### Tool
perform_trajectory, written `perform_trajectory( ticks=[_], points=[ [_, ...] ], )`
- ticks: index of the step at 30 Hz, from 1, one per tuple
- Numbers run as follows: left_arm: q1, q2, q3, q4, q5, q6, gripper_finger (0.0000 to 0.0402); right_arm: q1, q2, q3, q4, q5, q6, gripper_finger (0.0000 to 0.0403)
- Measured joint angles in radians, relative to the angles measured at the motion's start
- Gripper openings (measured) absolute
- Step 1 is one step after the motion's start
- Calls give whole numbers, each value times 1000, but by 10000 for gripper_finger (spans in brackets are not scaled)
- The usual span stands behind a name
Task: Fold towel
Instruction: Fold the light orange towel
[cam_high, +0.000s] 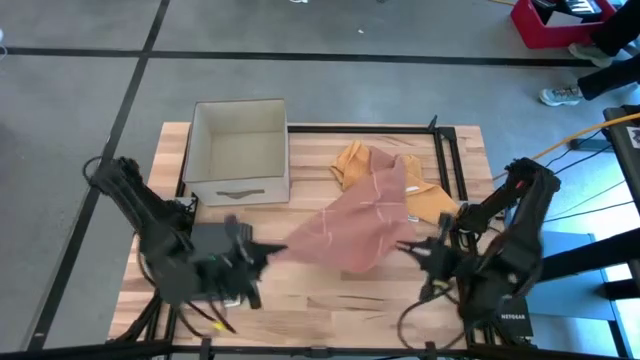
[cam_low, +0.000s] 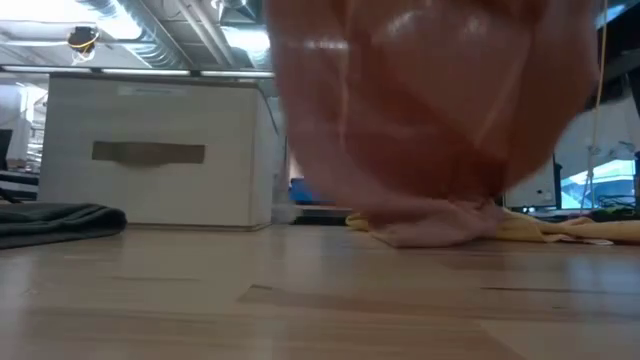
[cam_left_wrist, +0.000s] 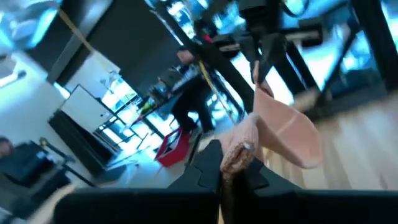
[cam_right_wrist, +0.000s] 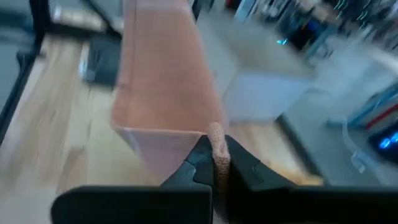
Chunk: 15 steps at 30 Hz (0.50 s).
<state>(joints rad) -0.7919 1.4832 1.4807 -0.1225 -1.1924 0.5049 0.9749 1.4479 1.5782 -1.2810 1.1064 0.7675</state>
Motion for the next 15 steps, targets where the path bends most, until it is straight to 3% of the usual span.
perform_trajectory(
  ticks=[5, 15],
  points=[
    [24, -119, 24, 61, 3, 3, 1, -7, 0, 285, -101, 115, -160, 11],
    [63, -291, 28, 79, 21, -4, 3, -121, -1, 656, -113, 158, -471, 11]
  ],
)
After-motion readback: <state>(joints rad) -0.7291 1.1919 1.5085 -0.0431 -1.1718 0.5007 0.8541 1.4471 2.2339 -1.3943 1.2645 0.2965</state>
